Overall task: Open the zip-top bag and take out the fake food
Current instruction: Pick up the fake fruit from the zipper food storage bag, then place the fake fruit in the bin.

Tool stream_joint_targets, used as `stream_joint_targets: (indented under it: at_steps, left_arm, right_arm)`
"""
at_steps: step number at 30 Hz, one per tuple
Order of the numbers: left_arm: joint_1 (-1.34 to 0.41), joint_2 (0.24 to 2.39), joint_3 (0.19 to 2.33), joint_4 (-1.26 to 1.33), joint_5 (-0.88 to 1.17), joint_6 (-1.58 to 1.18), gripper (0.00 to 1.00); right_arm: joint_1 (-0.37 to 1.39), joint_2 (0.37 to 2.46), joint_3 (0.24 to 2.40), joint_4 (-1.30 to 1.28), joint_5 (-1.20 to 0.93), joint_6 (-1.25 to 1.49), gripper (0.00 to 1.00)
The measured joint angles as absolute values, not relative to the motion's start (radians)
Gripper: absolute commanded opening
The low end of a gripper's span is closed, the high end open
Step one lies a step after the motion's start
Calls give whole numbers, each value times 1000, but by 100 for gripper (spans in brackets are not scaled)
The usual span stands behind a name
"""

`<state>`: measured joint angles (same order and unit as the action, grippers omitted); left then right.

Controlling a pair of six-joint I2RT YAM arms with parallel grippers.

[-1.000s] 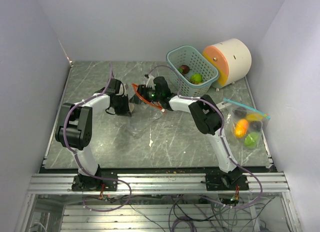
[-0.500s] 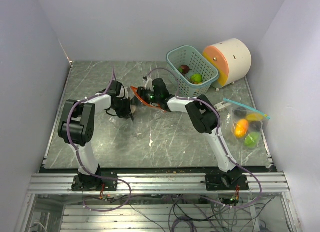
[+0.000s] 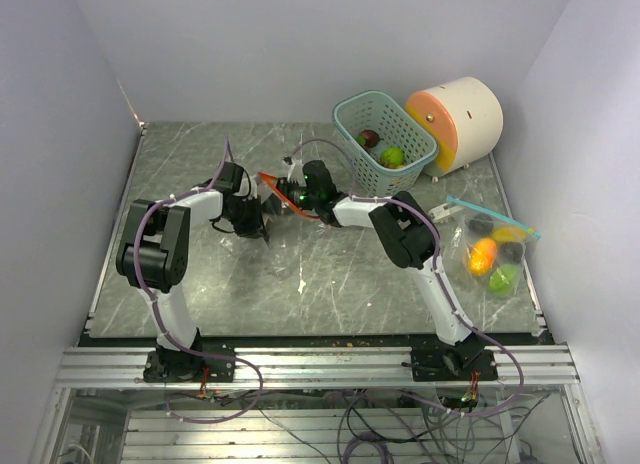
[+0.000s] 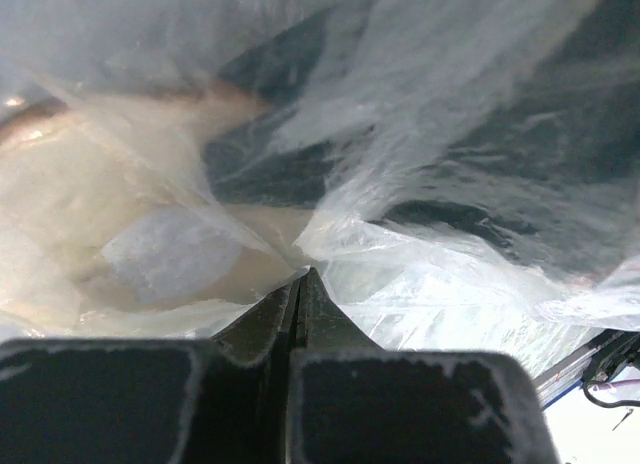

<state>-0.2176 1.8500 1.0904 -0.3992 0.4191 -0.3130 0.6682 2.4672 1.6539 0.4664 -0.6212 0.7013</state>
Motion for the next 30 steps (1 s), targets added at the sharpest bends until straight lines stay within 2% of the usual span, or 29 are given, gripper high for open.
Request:
stream_joint_targets:
  at_steps: [5, 9, 22, 30]
  left_arm:
    - [-217, 1850, 1084, -397, 424, -315, 23]
    - [-218, 1835, 1074, -393, 422, -325, 26]
    - [-204, 1816, 1032, -357, 412, -348, 9]
    - [-204, 1817, 1031, -348, 412, -352, 7]
  right_arm:
    - [666, 2445, 1625, 467, -616, 698, 0]
    - [649, 2399, 1577, 442, -593, 686, 0]
    - [492, 2084, 1517, 254, -471, 572, 0]
    - [385, 1948, 1560, 123, -384, 476, 0]
